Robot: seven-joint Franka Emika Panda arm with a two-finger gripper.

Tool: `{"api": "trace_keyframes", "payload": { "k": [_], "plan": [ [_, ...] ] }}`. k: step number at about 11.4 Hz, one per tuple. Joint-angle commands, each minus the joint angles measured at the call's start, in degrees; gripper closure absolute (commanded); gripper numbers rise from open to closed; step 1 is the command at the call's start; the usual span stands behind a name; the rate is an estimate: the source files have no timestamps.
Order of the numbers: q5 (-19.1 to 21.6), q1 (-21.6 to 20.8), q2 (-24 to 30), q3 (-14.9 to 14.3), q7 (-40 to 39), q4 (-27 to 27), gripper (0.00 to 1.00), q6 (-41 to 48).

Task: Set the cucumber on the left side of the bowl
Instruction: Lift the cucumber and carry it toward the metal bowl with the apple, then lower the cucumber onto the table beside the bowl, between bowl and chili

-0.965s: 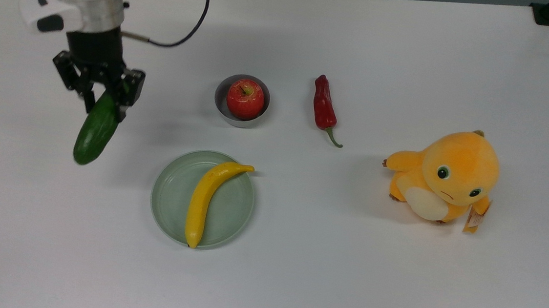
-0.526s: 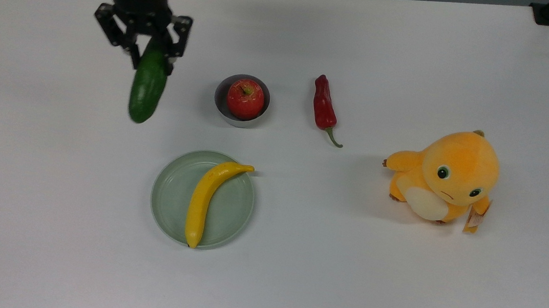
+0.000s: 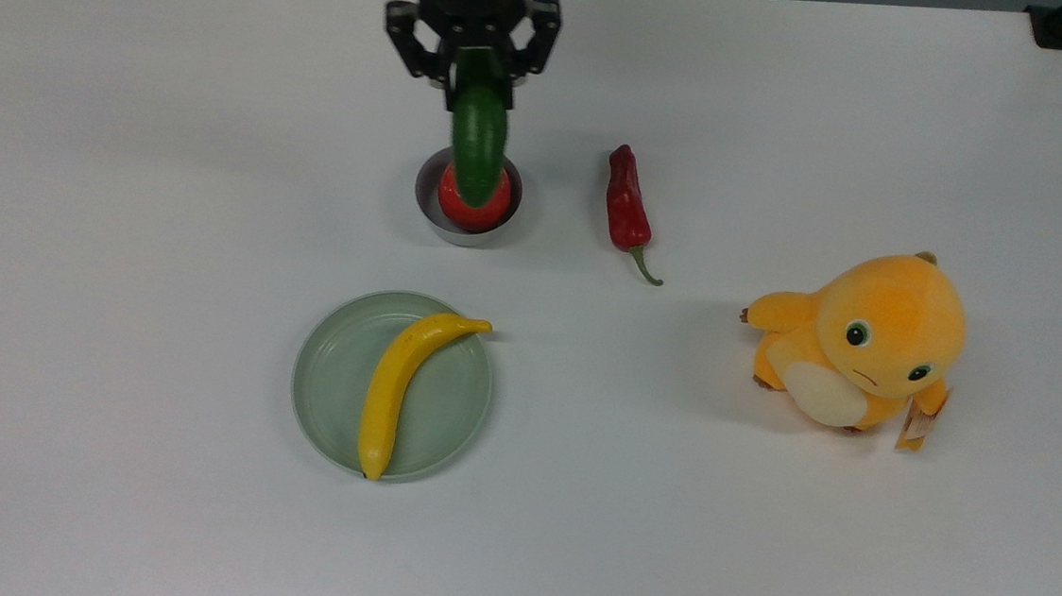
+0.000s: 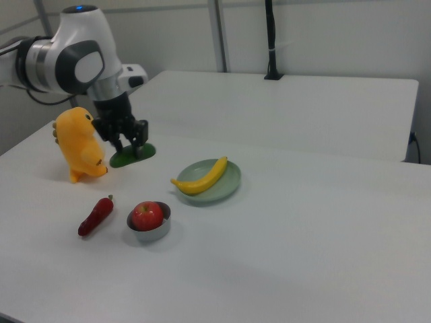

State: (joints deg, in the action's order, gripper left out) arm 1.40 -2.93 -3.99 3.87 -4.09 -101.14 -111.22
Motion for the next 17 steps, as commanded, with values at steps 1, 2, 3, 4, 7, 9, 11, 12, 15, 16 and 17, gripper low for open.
{"api": "trace_keyframes", "payload": {
  "k": [1,2,3,4,7,9,11,12,15,16,17],
  "plan": [
    [0.4,-0.1,0.7,4.9,1.1,-4.9,1.0,-0.8],
    [0.4,-0.1,-0.2,6.5,1.2,-5.1,1.0,-0.8],
    [0.4,-0.1,-1.1,7.5,1.3,-5.6,1.0,-1.4],
    [0.4,-0.1,-1.4,8.3,2.7,-7.0,1.0,-4.2],
    [-1.7,-0.3,-2.1,9.7,4.4,-13.0,1.0,-11.9],
    [-4.2,-0.5,-3.7,9.7,6.0,-14.4,1.0,-14.7],
    [-7.7,-0.5,-4.8,9.7,9.0,-15.4,1.0,-15.5],
    [-8.6,-0.5,-5.2,9.7,9.6,-16.3,1.0,-17.3],
    [-10.5,-0.2,-6.4,9.7,11.1,-17.3,1.0,-19.6],
    [-10.5,0.0,-6.6,9.7,11.1,-17.1,0.96,-19.6],
    [-10.5,0.2,-6.5,9.7,11.7,-16.9,0.95,-19.5]
  ]
}}
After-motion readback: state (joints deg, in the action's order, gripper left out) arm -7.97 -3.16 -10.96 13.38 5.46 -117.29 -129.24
